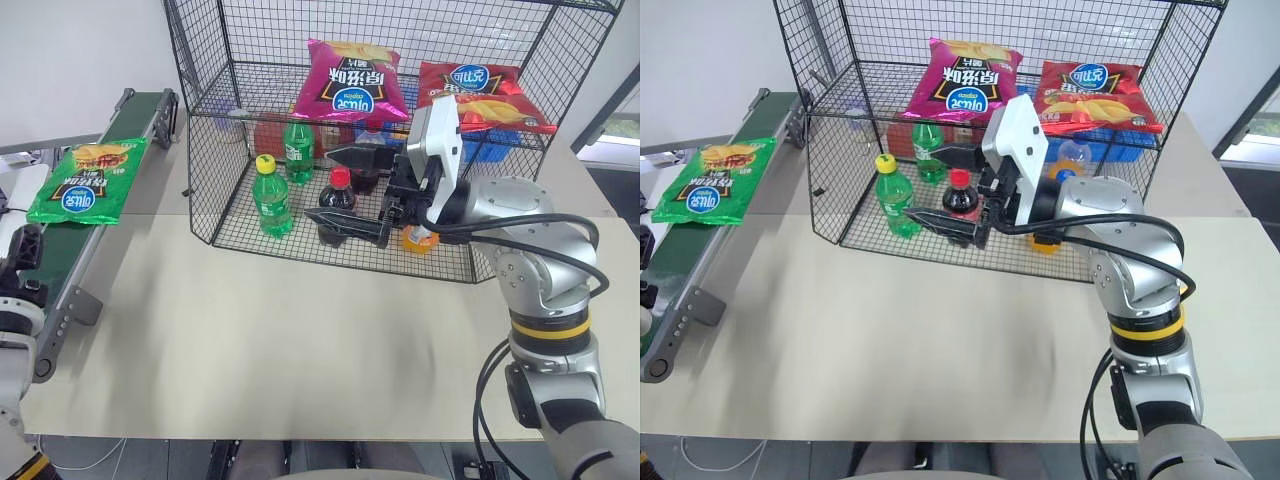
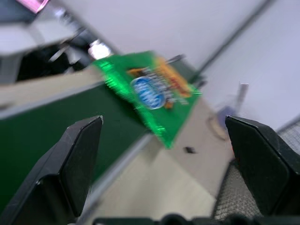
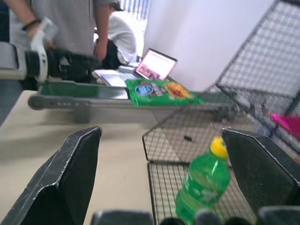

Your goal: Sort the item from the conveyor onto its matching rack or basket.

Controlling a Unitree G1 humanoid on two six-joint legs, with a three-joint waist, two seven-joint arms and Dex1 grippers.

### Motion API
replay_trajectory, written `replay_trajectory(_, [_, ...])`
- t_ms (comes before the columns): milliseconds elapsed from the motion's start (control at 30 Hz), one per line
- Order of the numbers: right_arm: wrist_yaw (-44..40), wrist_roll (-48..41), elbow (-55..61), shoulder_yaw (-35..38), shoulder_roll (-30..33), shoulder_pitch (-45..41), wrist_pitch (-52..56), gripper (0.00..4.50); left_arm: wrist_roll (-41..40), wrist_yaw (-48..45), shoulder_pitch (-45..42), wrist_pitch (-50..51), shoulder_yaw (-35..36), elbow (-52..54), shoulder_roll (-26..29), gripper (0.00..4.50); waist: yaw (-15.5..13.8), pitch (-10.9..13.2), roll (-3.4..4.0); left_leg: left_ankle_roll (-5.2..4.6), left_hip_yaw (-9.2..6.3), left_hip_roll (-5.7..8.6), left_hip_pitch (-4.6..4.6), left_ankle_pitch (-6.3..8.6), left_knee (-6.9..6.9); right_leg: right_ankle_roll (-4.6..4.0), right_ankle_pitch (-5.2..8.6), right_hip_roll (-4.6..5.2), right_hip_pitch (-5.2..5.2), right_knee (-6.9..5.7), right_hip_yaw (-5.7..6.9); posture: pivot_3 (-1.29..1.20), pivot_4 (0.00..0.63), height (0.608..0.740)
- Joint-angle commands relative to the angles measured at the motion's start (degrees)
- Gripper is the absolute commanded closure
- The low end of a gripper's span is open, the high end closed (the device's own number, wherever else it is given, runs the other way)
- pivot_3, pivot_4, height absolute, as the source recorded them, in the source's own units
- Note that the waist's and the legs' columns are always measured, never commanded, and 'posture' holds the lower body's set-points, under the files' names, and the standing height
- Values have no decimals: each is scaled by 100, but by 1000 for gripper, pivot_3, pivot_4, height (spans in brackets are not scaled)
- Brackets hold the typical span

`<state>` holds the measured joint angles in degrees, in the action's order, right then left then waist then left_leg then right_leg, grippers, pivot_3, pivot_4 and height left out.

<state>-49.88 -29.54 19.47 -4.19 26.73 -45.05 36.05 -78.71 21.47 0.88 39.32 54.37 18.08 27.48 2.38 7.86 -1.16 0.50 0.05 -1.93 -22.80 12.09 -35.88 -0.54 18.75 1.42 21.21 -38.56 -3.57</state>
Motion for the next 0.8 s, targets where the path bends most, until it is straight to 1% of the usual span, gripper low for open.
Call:
replay_trajectory(33, [-75,-82,10,17,-35,-219,-183,0,-783,456,-4,60,277,-332,310,54,-12,1,-4,0,-1,0,0,0,0,0,0,1,0,0,3,0,150,740])
replay_trajectory(133, [-111,-41,-4,-30,-54,-211,-260,0,-1417,787,59,157,344,-712,521,54,-26,-1,-7,1,-4,1,-1,0,0,-1,0,8,0,0,11,0,150,740])
replay_trajectory(300, [-104,-75,46,-49,-63,-195,-255,0,-2040,1101,156,49,356,-978,698,54,-28,0,-7,1,-6,1,-1,0,2,-1,-1,16,0,0,14,0,150,740])
replay_trajectory(467, [-72,-64,35,-57,-80,-220,-261,0,-2269,906,278,135,277,-1224,942,54,-20,0,-7,2,-7,0,0,0,3,-2,-1,14,0,0,19,0,150,740])
replay_trajectory(800, [-2,-76,33,-20,-55,-265,-200,0,-2402,944,344,-37,193,-1252,876,54,-28,0,-7,2,-7,0,0,0,4,-2,-1,18,0,2,20,0,150,740])
